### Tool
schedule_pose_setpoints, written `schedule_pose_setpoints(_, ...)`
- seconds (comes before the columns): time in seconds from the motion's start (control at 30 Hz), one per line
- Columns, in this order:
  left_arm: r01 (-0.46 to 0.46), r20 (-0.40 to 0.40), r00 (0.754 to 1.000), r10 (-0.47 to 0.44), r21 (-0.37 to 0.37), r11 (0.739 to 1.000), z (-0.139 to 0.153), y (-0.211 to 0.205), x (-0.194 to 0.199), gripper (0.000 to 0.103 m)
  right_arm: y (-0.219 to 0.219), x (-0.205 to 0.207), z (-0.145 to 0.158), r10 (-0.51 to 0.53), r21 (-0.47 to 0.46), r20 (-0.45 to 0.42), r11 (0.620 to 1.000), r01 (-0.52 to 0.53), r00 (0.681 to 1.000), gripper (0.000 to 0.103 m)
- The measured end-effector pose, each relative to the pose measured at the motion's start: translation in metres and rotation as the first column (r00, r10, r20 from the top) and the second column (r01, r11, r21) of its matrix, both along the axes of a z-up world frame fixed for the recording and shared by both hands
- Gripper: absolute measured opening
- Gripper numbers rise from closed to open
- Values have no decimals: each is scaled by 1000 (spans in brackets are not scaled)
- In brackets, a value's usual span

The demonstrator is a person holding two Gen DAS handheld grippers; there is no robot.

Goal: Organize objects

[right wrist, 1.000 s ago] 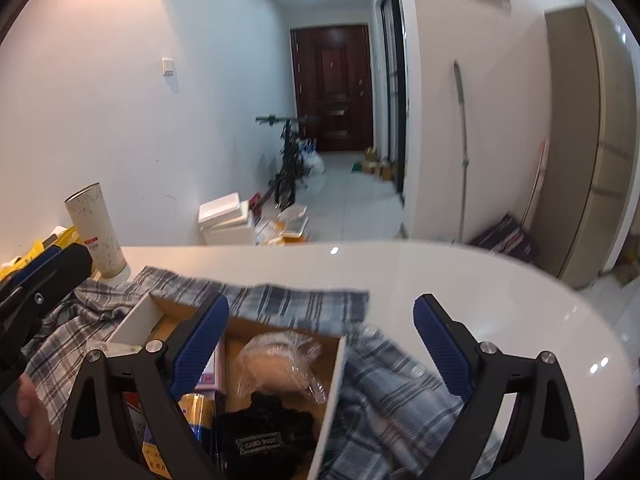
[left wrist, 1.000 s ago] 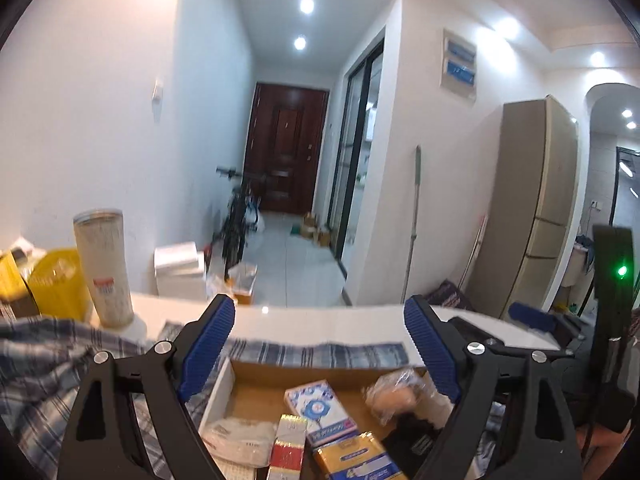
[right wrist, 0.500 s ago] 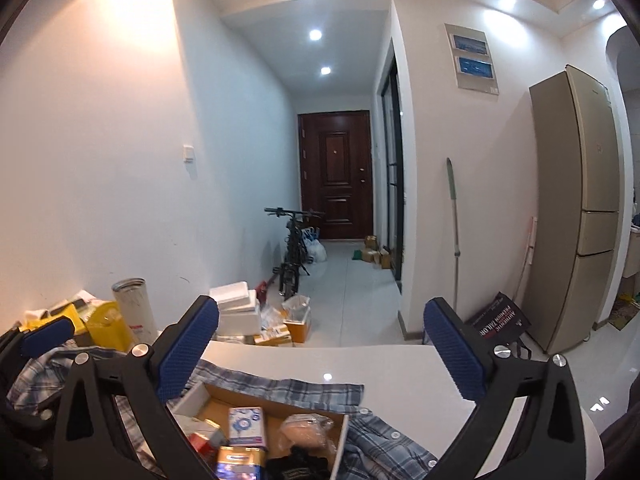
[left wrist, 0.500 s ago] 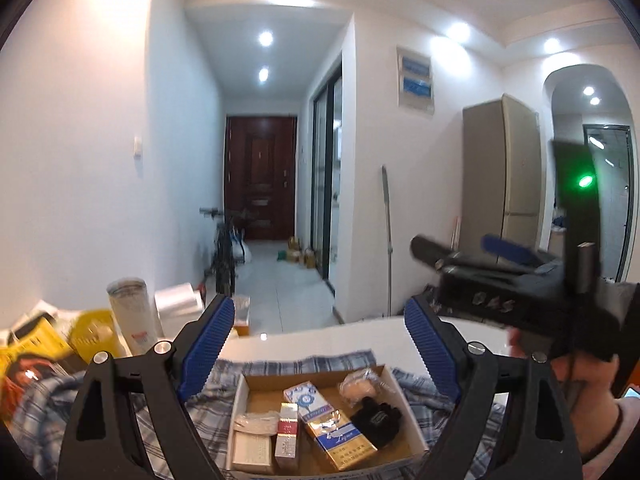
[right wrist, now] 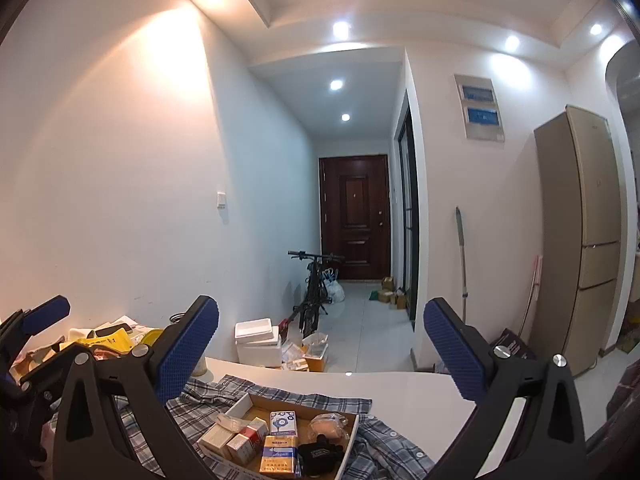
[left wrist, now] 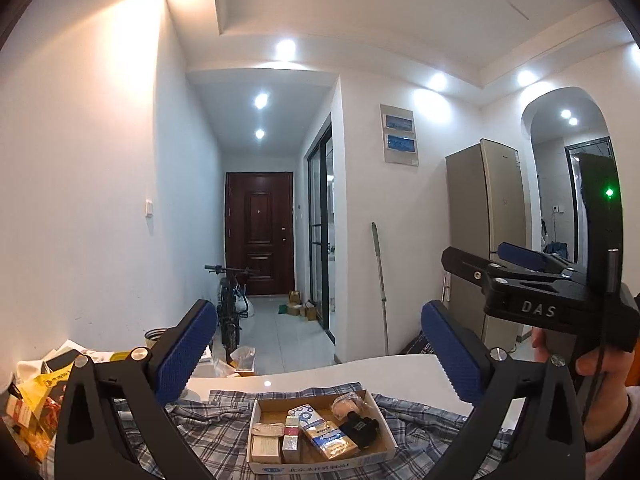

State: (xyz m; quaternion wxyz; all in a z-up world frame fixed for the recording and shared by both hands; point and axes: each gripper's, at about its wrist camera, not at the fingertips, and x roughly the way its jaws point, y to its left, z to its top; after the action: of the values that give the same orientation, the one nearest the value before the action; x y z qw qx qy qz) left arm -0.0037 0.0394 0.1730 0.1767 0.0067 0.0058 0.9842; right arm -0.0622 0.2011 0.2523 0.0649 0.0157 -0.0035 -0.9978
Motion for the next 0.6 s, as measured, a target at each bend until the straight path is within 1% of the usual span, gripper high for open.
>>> schedule_pose_setpoints(0.13, 4, -6, 1000, -4, -5, 1000, 3, -2, 18, 103, -6, 33, 3, -9, 19, -21, 1000, 9, 1000, 103)
schedule_pose_setpoints(0.37, 24, -7, 1000, -24, 7, 1000, 2, -6, 41, 103, -6, 66, -1, -33, 22, -51, 999, 34, 998, 103)
schedule_pose_setpoints(0.47, 32, -6, 999, -32, 4, 999, 0, -6, 49, 103, -4, 73, -9, -18, 35, -36, 999, 20, 999, 103)
schedule_pose_setpoints(0.53, 26, 5, 1000, -26, 14, 1000, -3, -6, 55, 103, -4, 78, -15, 2, 39, -19, 999, -1, 1000, 103)
schedule_pose_setpoints(0.6, 45, 11, 999, -45, 27, 999, -6, -6, 61, 103, -2, 84, -21, 33, 28, 3, 999, -33, 999, 103)
